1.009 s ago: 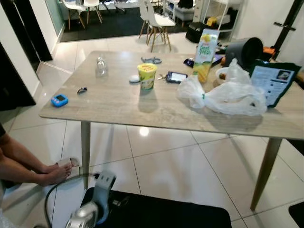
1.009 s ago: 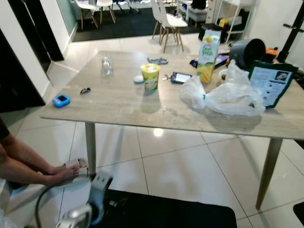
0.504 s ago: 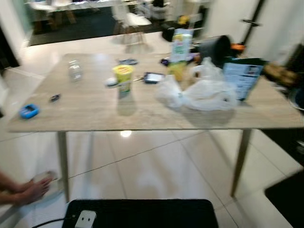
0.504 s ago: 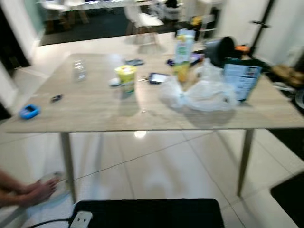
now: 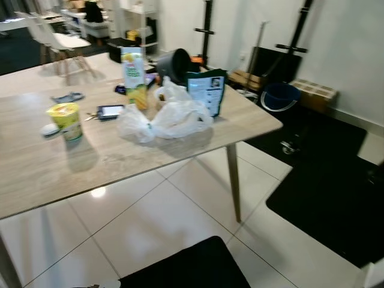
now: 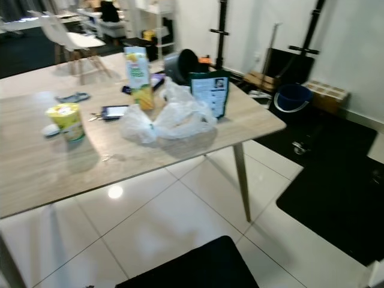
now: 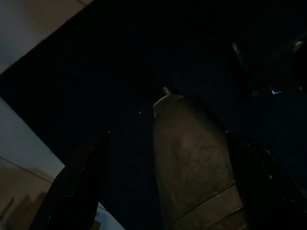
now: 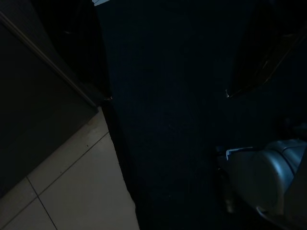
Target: Restocking fridge
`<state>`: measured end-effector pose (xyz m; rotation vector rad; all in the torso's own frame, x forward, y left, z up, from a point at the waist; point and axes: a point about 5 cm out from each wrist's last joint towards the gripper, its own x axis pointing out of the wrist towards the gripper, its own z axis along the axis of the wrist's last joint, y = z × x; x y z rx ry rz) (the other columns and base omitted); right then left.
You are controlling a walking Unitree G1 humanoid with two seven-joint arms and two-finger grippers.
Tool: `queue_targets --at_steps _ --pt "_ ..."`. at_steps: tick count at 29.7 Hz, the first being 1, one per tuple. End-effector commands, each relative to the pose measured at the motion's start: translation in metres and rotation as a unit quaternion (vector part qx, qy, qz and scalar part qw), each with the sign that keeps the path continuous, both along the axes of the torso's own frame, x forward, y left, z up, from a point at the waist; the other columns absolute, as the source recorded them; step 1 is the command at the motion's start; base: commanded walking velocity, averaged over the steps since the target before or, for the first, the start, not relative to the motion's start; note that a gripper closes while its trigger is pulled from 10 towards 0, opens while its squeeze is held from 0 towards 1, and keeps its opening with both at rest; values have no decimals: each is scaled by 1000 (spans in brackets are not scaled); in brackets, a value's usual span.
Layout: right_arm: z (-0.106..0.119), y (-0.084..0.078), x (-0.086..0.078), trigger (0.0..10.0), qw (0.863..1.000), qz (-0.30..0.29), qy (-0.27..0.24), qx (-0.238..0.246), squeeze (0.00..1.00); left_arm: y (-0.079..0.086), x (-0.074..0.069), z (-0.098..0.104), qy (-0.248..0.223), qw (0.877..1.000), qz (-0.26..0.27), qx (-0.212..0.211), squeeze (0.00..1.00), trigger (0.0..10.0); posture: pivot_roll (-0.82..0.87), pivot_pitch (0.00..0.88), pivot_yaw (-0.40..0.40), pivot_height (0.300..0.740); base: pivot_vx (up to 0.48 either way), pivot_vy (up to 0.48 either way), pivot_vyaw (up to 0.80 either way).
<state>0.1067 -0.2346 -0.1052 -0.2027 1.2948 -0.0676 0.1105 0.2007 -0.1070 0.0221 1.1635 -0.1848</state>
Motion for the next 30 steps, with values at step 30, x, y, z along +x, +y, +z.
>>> queue_targets --at_steps 30 --pt "-2 3 -6 10000 1000 -4 8 8 0 -4 -20 -6 41 993 -103 43 0 10000 77 0 8 740 0 0 -771"
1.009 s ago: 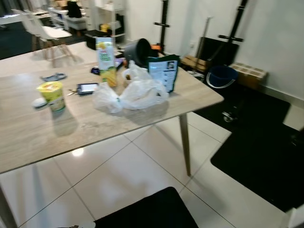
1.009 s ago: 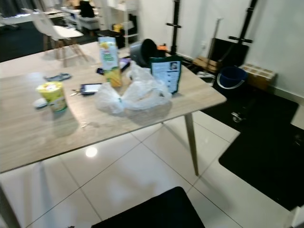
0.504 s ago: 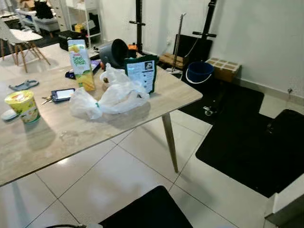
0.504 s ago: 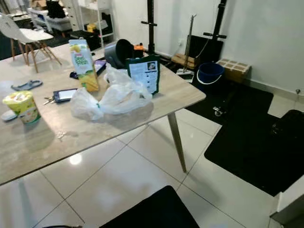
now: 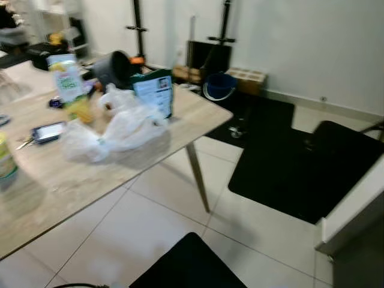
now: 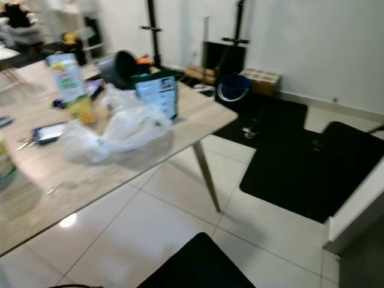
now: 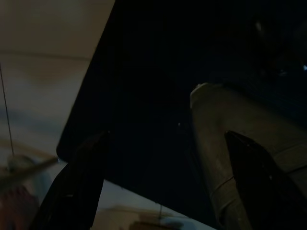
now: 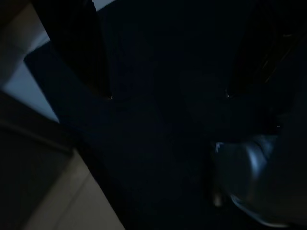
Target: Restocking fridge
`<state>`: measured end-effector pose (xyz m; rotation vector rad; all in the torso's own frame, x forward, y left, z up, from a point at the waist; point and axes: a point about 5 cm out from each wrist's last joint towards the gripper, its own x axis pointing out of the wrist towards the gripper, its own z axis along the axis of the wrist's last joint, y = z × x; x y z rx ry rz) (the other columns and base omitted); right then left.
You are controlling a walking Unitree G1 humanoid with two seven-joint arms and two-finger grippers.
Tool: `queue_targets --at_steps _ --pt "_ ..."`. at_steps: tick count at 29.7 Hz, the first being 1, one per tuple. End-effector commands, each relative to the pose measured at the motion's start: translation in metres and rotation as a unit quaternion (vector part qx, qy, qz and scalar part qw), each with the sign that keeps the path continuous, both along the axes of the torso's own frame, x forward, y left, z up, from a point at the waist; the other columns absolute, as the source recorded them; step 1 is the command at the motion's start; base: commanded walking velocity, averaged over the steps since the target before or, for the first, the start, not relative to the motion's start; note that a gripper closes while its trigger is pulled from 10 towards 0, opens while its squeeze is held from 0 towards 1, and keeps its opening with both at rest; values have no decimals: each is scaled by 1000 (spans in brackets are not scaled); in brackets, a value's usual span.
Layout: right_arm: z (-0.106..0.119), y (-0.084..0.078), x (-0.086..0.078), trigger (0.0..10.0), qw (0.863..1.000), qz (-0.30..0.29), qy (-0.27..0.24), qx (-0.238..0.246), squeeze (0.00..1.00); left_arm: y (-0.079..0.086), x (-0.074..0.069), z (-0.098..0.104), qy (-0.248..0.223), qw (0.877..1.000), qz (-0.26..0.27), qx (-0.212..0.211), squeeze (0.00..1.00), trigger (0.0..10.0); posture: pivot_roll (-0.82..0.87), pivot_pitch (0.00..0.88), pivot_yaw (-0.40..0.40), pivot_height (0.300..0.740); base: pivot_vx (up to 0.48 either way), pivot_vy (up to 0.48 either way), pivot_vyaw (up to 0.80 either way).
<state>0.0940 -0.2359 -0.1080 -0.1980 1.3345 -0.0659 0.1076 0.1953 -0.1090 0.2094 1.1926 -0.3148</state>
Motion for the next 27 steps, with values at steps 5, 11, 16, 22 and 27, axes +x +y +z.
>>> queue_targets --at_steps 5,11,16,22,27 --pt "1 5 7 10000 1000 0 -11 7 0 1 -17 -4 29 1000 -3 6 0 10000 77 0 8 740 0 0 -772" --pt "1 4 7 10000 1000 1 -10 7 0 2 -16 -4 27 1000 -7 11 0 10000 79 0 8 740 0 0 -775" --pt "1 3 7 10000 1000 1 -11 6 0 2 -14 -4 25 1000 -7 12 0 10000 78 0 7 740 0 0 -774" --pt "1 3 8 10000 1000 2 -12 5 0 -2 -8 -2 12 1000 7 -14 0 10000 77 0 6 740 0 0 -775" --pt "1 3 8 10000 1000 2 -11 5 0 -2 -8 -2 12 1000 11 -16 0 10000 77 0 6 740 0 0 -775"
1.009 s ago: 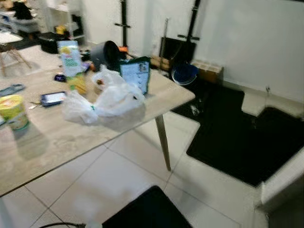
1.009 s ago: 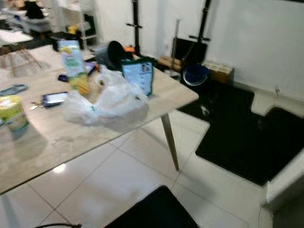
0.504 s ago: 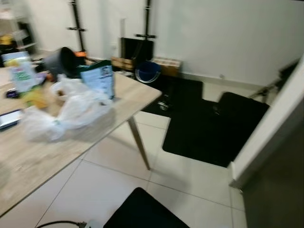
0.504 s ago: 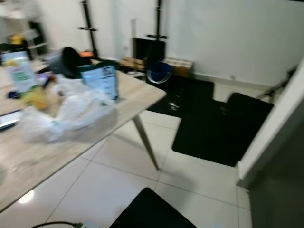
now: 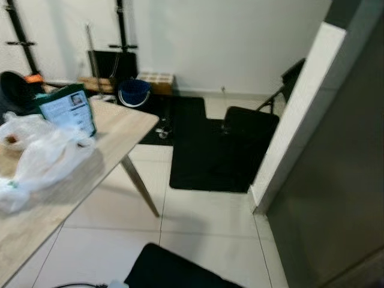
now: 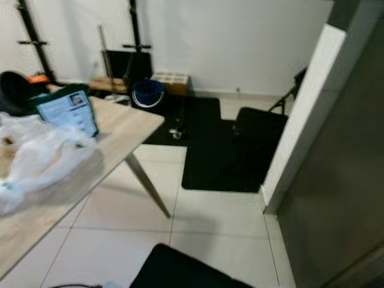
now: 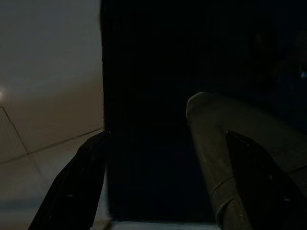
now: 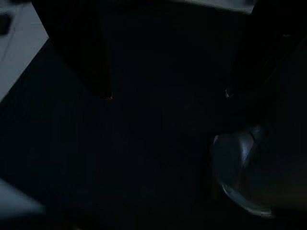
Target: Restocking fridge
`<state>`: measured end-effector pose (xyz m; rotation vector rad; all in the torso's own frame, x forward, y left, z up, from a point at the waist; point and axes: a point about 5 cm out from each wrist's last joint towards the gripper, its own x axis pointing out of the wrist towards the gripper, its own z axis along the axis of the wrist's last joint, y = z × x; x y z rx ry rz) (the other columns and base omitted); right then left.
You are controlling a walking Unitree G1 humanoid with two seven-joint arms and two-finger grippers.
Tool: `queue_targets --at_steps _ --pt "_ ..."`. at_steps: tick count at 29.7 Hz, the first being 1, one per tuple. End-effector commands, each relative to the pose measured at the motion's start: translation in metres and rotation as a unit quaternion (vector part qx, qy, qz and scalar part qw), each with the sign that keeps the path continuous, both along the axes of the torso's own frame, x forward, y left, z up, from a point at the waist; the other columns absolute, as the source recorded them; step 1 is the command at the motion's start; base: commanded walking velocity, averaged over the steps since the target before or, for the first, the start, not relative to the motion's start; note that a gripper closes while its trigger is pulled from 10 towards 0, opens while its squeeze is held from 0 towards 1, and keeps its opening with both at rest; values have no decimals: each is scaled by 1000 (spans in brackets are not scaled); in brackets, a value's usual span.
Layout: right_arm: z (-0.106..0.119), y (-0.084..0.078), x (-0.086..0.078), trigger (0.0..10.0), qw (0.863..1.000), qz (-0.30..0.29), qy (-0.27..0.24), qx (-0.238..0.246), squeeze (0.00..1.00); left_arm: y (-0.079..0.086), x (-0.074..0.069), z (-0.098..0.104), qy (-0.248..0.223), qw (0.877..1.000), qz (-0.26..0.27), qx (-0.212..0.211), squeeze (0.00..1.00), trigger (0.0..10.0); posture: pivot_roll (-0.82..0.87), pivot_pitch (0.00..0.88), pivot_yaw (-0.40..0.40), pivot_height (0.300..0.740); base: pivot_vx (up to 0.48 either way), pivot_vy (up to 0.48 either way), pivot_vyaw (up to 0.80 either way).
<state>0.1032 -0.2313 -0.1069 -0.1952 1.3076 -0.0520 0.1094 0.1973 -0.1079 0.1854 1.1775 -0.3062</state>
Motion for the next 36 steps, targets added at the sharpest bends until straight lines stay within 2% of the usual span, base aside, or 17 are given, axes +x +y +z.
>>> queue_targets --at_steps 1,8,36 --pt "0 -2 -1 10000 1000 -4 2 0 0 -4 -10 -3 18 1000 4 -11 0 10000 77 0 6 740 0 0 -775" --pt "-1 0 -4 10000 1000 -4 5 2 0 -4 -11 -4 23 1000 -21 1 0 10000 77 0 6 740 0 0 -773" --pt "-1 1 -3 10000 1000 -6 4 2 0 -6 -12 -4 23 1000 -12 -1 0 10000 78 0 5 740 0 0 -775"
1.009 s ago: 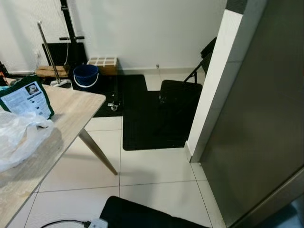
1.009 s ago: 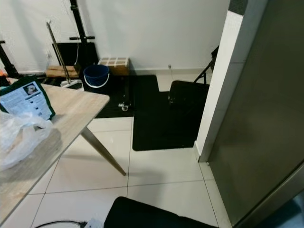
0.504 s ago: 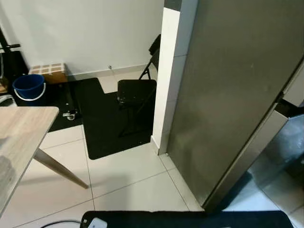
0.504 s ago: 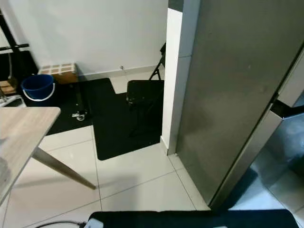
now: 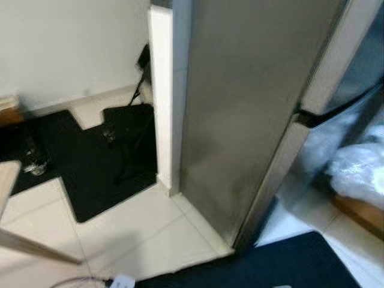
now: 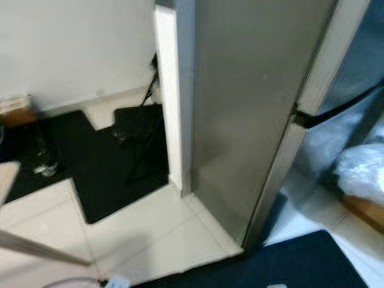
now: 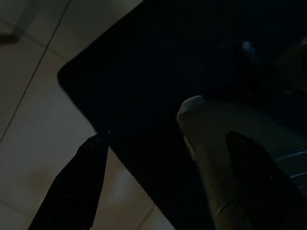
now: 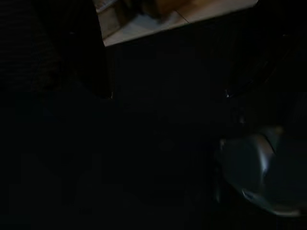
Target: Restocking fridge
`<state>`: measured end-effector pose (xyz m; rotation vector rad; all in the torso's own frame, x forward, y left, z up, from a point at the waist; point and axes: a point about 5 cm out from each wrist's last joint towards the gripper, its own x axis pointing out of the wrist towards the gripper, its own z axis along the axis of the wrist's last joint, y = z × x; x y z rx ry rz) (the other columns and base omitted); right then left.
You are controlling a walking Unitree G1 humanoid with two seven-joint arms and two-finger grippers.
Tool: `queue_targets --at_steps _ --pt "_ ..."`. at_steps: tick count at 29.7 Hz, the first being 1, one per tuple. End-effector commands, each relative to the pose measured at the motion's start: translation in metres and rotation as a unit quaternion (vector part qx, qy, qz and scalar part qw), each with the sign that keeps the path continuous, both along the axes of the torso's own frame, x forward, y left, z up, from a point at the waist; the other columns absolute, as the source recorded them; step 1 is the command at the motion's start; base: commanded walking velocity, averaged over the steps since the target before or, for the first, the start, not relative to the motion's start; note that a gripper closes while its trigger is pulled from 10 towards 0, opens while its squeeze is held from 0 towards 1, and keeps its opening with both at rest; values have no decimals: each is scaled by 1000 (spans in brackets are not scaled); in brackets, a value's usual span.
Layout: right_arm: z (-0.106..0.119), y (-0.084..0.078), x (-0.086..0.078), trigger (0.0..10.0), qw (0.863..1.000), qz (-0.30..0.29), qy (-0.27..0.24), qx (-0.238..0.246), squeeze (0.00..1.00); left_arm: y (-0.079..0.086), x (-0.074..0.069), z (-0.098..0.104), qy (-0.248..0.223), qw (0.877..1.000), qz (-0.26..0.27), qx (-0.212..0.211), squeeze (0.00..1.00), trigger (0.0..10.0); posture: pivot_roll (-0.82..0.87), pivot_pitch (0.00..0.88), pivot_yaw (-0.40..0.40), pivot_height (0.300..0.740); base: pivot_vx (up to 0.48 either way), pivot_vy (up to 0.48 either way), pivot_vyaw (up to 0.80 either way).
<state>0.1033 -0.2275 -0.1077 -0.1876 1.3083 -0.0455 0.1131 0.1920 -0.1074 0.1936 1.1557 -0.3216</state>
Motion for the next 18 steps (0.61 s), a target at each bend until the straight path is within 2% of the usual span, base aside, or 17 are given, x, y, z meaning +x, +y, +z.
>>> queue_targets --at_steps 1,8,10,14,18 --pt "0 -3 -3 10000 1000 -7 3 -2 0 -1 -15 -5 33 999 -4 2 0 10000 78 0 5 740 0 0 -775" --pt "0 -3 -2 10000 1000 -8 0 -3 0 0 -15 -5 31 999 -4 9 0 10000 78 0 5 740 0 0 -711" --pt "0 -3 -2 10000 1000 -8 -2 -4 0 2 -14 -5 29 999 5 14 0 10000 78 0 5 740 0 0 0" --pt "1 -3 0 10000 1000 -9 -8 -3 0 8 -14 -4 27 997 75 14 0 10000 78 0 5 740 0 0 0" --pt "1 -3 2 10000 1000 -8 -15 -1 0 18 -14 -3 32 987 156 20 0 10000 78 0 5 740 0 0 0"
